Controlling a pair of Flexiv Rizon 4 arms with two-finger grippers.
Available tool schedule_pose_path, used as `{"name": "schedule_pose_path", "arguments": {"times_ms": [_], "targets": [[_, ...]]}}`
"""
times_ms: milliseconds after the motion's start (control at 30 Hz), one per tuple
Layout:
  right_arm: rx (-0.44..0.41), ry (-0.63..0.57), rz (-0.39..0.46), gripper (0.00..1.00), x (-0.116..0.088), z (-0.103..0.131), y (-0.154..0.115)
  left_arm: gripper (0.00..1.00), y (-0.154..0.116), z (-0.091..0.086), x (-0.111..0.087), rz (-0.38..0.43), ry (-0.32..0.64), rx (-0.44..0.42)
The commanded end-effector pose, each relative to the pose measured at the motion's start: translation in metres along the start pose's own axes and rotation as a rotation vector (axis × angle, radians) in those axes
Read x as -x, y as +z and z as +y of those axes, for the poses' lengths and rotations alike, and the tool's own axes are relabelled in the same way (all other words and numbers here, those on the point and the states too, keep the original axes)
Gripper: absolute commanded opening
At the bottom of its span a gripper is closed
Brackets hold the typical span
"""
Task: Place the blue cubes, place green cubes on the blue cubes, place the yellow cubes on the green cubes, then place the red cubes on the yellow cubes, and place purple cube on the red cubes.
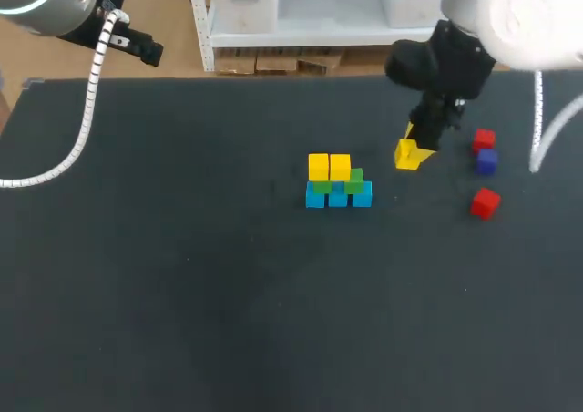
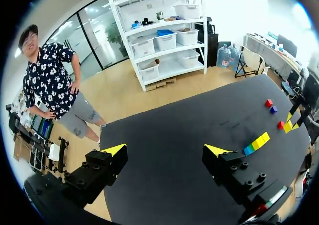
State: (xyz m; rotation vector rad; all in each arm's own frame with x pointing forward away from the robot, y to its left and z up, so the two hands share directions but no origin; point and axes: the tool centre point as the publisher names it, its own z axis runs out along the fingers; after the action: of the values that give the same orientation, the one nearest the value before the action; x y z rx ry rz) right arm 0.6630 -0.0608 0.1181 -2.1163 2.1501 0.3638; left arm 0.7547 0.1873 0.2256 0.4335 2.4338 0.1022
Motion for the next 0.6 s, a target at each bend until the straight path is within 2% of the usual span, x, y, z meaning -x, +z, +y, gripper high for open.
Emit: {"name": "schedule_pose_path", "arguments": {"times_ms": [33, 300, 600], "targets": [[0.129, 0.005, 0.012, 0.00, 0.009, -0.006, 0.004, 1.00, -0.001, 0.001, 0.000, 0.000, 0.002, -0.002], [0.157, 0.019, 0.026, 0.00, 0.017, -0.006, 0.020, 1.00, -0.001, 0.001, 0.000, 0.000, 0.002, -0.002], [0.149, -0.018, 0.066, 0.00, 0.030, -0.006, 0.033, 1.00, -0.001, 0.001, 0.000, 0.000, 0.002, -0.002]]}}
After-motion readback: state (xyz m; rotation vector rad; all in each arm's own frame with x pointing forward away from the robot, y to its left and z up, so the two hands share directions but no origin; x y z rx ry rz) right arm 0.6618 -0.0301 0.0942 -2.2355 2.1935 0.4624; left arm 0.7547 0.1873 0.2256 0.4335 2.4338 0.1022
